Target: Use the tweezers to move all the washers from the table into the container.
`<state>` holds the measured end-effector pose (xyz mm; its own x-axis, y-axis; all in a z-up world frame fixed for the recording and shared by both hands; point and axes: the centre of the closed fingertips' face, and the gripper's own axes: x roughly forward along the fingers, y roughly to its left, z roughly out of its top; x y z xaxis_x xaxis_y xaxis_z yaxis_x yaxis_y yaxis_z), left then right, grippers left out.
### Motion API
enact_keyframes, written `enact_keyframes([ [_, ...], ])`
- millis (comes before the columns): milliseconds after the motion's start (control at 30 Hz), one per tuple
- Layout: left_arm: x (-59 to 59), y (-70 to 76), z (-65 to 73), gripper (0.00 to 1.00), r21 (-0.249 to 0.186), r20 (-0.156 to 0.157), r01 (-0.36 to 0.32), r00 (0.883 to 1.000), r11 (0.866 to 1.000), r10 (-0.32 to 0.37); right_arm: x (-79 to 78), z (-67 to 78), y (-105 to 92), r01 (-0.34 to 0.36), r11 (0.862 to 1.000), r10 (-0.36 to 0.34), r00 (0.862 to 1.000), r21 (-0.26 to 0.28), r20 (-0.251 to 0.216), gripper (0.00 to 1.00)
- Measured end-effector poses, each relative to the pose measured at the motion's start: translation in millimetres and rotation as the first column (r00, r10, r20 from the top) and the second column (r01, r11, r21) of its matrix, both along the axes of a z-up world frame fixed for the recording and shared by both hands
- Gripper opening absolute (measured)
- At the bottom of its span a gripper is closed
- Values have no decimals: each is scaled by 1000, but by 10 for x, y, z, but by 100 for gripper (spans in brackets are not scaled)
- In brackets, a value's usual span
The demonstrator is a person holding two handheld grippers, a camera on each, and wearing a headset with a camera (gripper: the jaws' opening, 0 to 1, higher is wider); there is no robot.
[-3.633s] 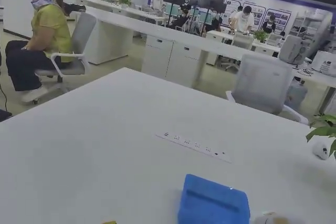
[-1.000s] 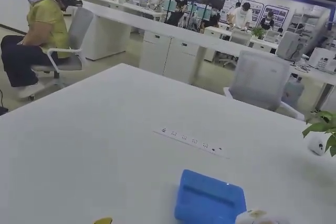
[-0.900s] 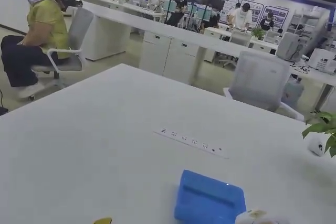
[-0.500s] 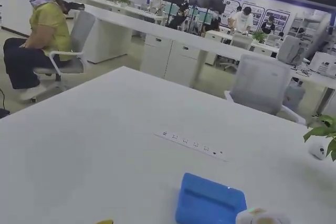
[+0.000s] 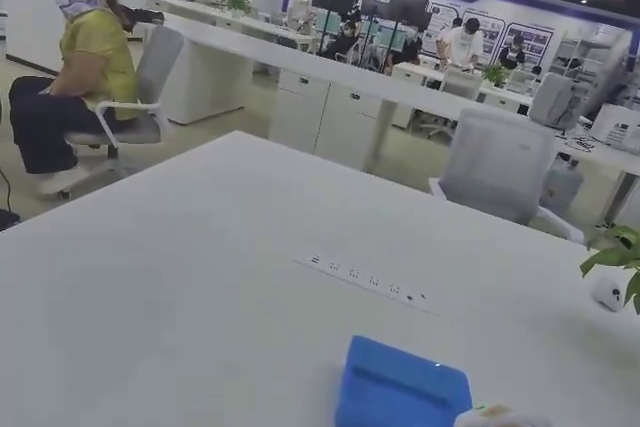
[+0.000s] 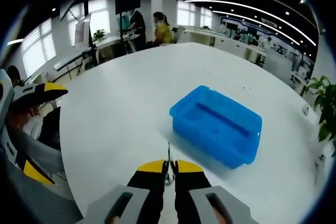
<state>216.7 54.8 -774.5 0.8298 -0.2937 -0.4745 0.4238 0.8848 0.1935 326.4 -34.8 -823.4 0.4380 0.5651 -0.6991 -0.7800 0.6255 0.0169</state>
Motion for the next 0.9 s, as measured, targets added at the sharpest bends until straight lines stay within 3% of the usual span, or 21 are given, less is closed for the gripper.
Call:
enact_keyframes([
  [900, 4, 13, -10, 90, 5, -3, -4, 1000, 1000, 4, 37, 5, -85, 87, 993, -82, 995, 77, -63, 2],
])
